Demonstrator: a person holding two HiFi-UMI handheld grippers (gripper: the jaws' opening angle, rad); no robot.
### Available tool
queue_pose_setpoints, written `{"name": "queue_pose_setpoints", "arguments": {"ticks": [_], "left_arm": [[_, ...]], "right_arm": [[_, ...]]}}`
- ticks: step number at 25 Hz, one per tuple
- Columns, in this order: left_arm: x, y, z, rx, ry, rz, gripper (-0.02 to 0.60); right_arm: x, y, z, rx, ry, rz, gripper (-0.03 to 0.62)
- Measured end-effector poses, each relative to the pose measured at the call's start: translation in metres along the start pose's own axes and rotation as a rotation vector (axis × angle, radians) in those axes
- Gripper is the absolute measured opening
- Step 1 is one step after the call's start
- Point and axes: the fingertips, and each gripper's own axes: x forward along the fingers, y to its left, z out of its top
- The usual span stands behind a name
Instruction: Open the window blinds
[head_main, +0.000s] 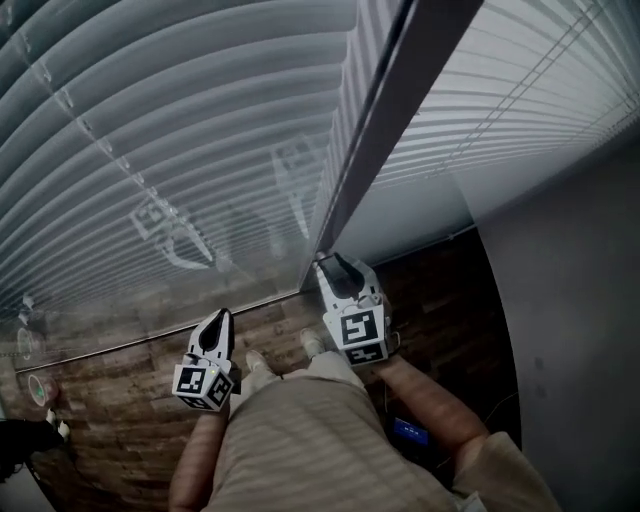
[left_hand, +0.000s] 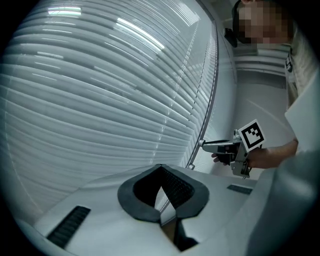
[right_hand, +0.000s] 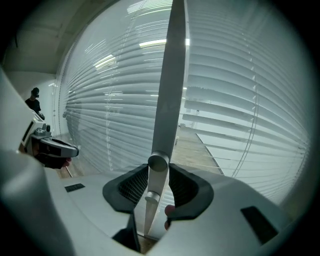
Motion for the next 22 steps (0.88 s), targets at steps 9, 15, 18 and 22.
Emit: {"name": "queue_pose_setpoints", "arguments": {"ticks": [9,15,18,22], "left_arm": [[-0.001,0.012,-0.014,-0.026,0.003,-0.015,0.012],[0.004,0.013,-0.021,-0.021,0.009,-0.033,0.012],[0.004,0.011,-0.014,-0.024,0.017,-0.035,0.012],[0.008,0.014,-0.012,-0.03,0.03,-0.036,0.012]], "right_arm": [[0.005,0.008,-0.003,0.02,-0.038,-0.062,0.133],[0.007,0.005,-0.009,-0.013,-0.035,-0.098,0.133],[0.007,0.001,-0.001,-0.026,-0.032,-0.107,0.133],[0.009,-0.002,0.004,-0.013,-0.005,-0.107,0.13]]}}
